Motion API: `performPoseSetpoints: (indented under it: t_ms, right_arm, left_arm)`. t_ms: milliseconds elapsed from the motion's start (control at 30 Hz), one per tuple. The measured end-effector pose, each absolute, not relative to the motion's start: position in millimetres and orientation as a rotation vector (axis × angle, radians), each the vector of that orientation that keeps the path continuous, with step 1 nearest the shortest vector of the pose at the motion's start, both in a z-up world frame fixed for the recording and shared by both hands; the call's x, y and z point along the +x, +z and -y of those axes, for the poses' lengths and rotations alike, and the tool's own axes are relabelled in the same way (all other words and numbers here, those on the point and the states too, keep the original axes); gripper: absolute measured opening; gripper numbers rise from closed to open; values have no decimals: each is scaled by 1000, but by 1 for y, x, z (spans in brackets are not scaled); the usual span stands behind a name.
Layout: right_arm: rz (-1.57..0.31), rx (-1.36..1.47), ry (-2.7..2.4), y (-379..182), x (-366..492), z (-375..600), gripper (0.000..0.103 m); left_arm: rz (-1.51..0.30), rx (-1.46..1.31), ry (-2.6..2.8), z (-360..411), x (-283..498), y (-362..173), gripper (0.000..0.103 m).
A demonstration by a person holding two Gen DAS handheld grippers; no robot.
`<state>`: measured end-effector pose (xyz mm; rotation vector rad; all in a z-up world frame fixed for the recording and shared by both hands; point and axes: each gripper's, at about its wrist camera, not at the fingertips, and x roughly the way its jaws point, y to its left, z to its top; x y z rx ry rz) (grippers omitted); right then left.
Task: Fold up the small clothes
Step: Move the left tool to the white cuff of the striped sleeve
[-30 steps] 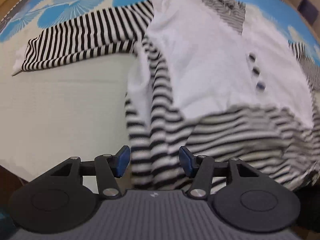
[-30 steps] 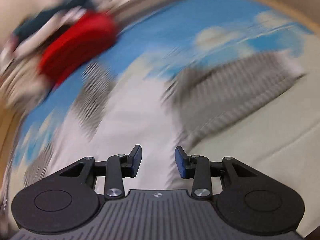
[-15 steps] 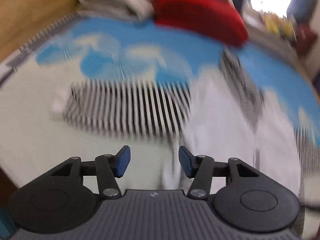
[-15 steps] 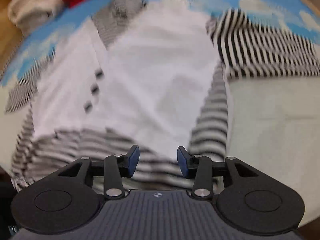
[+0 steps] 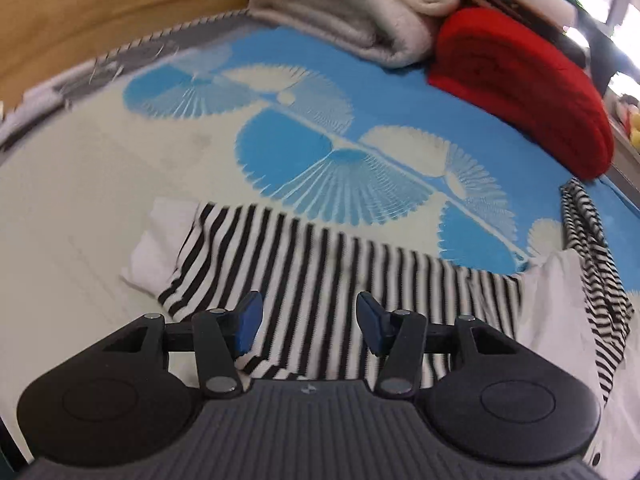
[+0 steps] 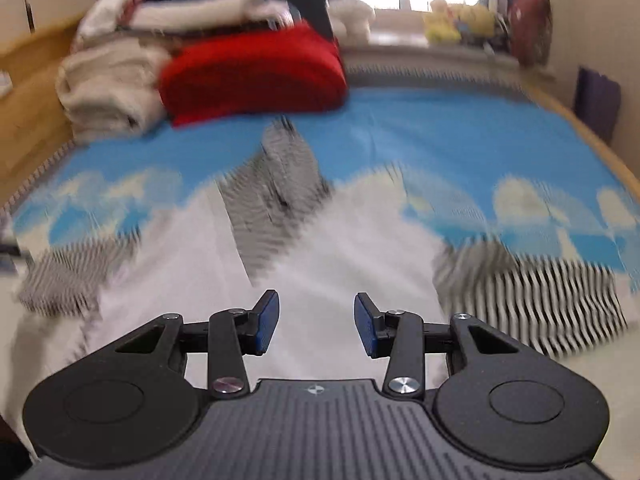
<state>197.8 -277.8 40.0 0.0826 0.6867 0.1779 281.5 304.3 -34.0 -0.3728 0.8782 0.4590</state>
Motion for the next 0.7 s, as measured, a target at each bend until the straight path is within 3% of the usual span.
performPoseSetpoints:
  t_ms: [233,600,667,700]
  right_arm:
    - [-582,155,286,50,244,225,43]
    - [-764,211,334,-28,277,199,43]
    - [-750,184,341,-30,276,196,43]
    - [-751,181,334,-30,276,196,43]
  left_arm:
    - [-953,-613,610,-353,273,-66,61]
    - [-949,-836,637,-395,260,-98,60]
    - [-939,-848,638,-397,263,-98,51]
    - [-939,-839,665,-399,265,-98,33]
